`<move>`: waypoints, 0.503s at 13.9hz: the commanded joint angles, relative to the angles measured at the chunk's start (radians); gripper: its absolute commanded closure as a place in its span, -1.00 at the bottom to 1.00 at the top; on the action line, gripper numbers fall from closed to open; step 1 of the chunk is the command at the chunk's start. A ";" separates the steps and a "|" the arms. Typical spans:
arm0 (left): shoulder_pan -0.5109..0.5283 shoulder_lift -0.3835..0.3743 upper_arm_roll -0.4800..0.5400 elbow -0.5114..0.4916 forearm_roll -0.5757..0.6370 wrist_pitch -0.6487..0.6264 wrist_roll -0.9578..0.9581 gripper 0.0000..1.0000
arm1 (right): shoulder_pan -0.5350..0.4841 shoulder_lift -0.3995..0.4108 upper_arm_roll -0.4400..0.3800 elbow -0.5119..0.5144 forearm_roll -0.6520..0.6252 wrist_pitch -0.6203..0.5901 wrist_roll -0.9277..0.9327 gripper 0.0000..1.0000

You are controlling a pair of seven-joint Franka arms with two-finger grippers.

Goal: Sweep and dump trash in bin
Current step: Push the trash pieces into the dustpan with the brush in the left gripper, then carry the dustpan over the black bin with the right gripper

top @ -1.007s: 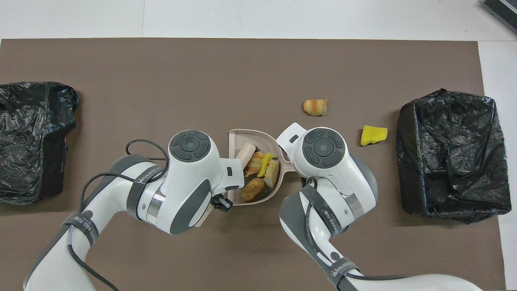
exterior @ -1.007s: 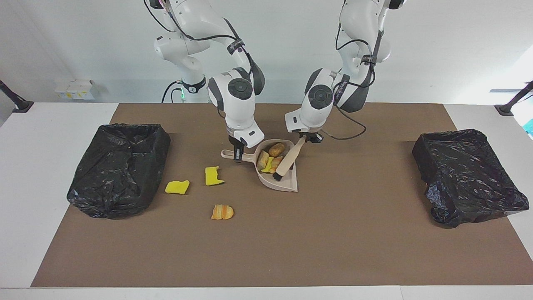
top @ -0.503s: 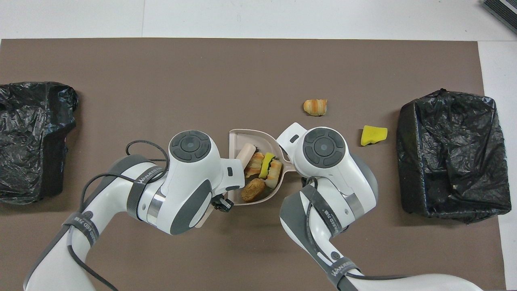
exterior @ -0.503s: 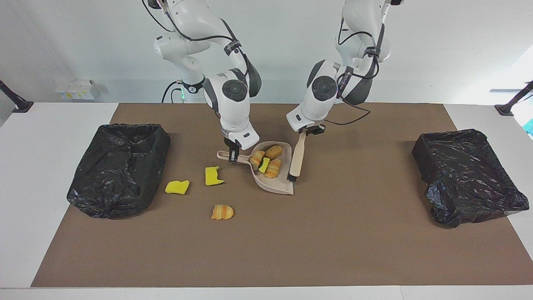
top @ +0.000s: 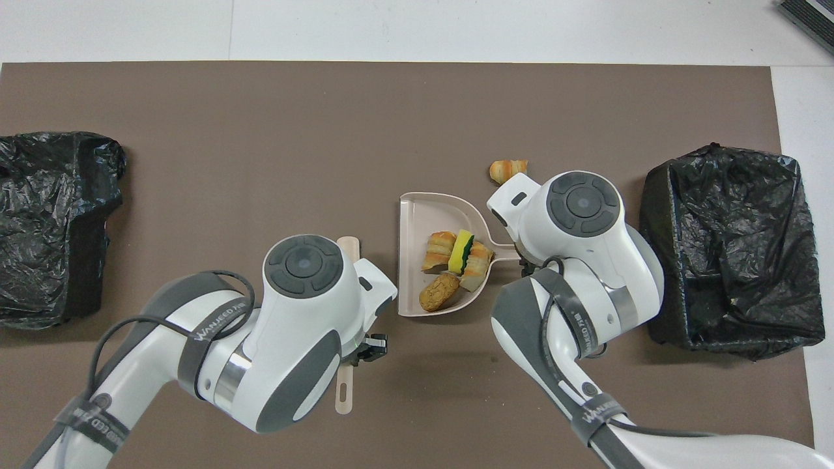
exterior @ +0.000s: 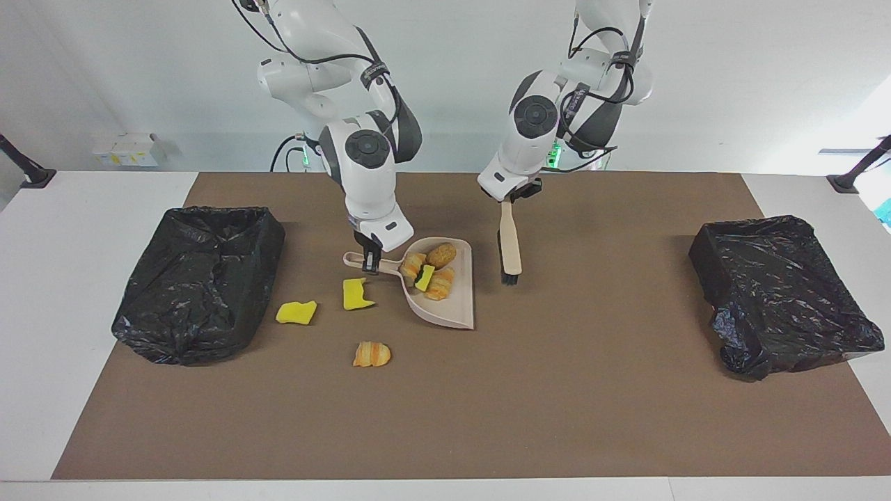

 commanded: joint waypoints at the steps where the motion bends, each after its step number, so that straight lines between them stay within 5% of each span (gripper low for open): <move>1: -0.118 -0.131 0.013 -0.163 -0.009 0.054 -0.145 1.00 | -0.066 -0.023 0.009 0.058 0.054 -0.096 -0.124 1.00; 4: -0.219 -0.215 0.011 -0.290 -0.035 0.145 -0.279 1.00 | -0.151 -0.038 0.009 0.092 0.088 -0.173 -0.253 1.00; 7: -0.305 -0.220 0.010 -0.365 -0.092 0.235 -0.348 1.00 | -0.259 -0.038 0.007 0.126 0.145 -0.221 -0.423 1.00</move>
